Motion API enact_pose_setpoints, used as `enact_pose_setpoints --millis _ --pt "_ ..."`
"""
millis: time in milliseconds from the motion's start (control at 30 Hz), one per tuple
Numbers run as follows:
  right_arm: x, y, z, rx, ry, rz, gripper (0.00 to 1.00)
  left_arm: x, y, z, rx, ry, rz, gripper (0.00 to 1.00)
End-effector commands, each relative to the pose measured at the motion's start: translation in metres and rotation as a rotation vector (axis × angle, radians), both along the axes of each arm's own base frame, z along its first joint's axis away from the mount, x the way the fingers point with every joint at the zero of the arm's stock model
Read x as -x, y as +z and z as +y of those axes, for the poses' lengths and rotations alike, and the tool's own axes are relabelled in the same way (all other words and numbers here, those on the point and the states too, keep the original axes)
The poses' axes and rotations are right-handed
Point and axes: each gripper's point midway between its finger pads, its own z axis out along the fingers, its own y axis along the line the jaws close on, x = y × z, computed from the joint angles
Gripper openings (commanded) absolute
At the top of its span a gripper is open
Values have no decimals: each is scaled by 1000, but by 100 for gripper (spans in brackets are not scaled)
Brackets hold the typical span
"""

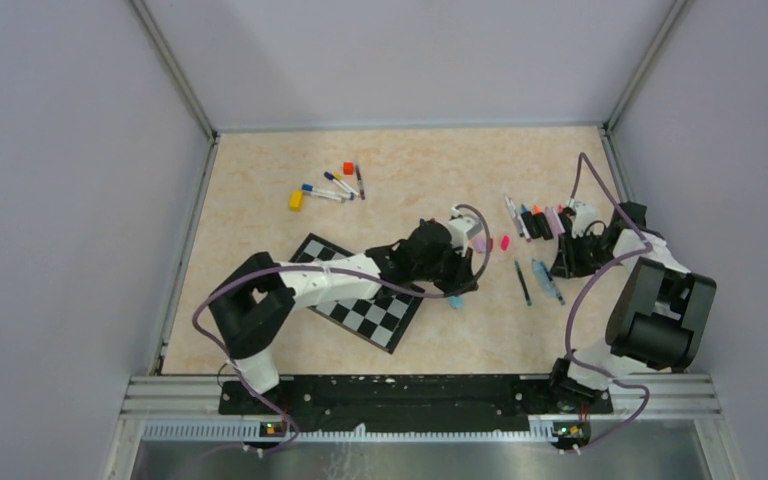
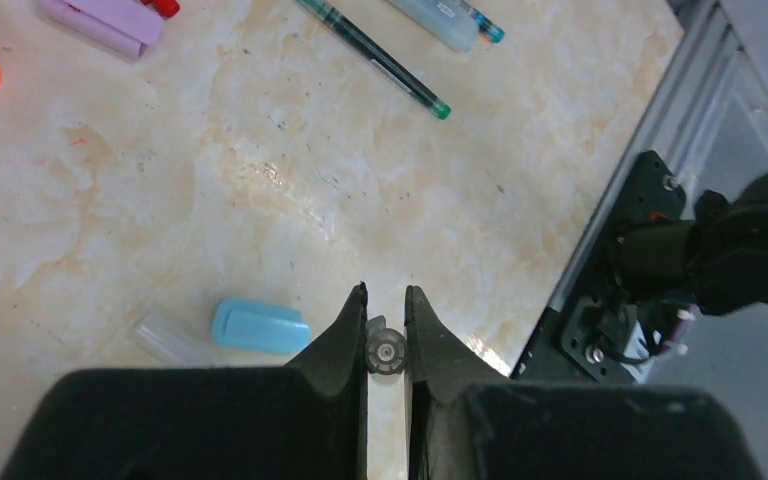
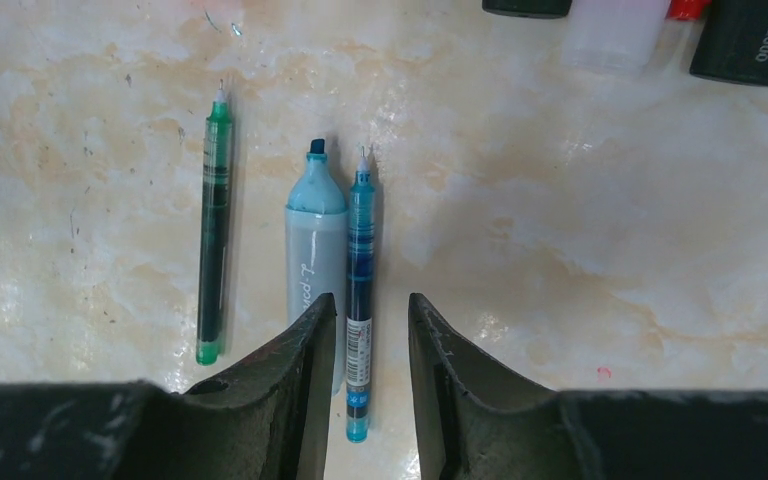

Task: Open the pen caps
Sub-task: Place the pen at the center of the board, then place the pen cap at the center of the board.

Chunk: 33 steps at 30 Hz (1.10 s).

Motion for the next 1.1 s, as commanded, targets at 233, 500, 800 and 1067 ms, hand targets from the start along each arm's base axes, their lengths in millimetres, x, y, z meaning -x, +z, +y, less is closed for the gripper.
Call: enact_pose_setpoints --millis 233,500,800,1067 --pt "-11 23 -1 10 33 -98 31 -23 -67 -15 -455 84 -70 0" --pt "-11 25 2 -6 46 -106 31 -26 -83 -19 -531 74 -54 7" --pt "-10 25 3 -10 50 -105 31 -25 -84 -18 -541 74 -49 24" --pt "-10 26 4 -14 50 -108 31 -27 -78 -17 -541 77 -59 31"
